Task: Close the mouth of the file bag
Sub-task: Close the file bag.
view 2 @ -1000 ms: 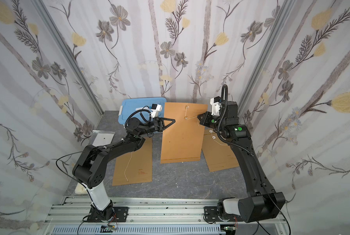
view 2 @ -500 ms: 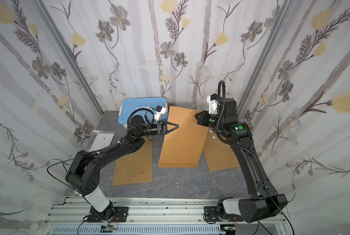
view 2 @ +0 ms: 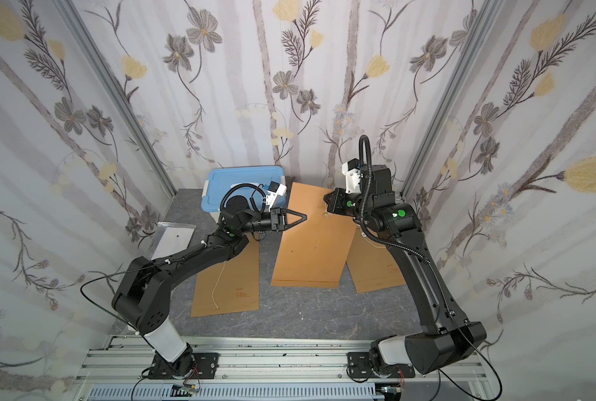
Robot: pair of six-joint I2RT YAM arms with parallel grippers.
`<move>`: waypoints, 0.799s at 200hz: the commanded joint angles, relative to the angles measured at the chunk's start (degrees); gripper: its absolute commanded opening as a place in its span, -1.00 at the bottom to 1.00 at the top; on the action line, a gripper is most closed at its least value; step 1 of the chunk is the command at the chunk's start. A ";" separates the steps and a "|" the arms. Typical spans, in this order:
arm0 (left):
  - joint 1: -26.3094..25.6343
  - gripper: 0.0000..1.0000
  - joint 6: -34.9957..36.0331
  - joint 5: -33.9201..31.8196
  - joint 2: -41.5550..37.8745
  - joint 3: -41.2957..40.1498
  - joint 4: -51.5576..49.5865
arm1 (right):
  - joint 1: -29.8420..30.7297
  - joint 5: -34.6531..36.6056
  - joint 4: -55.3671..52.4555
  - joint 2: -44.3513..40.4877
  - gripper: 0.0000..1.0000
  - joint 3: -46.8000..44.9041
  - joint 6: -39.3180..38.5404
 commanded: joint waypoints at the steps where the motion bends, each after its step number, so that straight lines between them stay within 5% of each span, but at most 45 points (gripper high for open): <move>1: -0.09 -1.00 0.55 0.65 -0.03 1.39 0.70 | 1.21 0.30 1.25 0.84 -1.00 0.53 -0.39; 160: -0.10 -1.00 -0.46 -4.40 0.79 2.07 3.34 | 5.32 -0.79 6.80 -2.49 -1.00 -11.07 5.45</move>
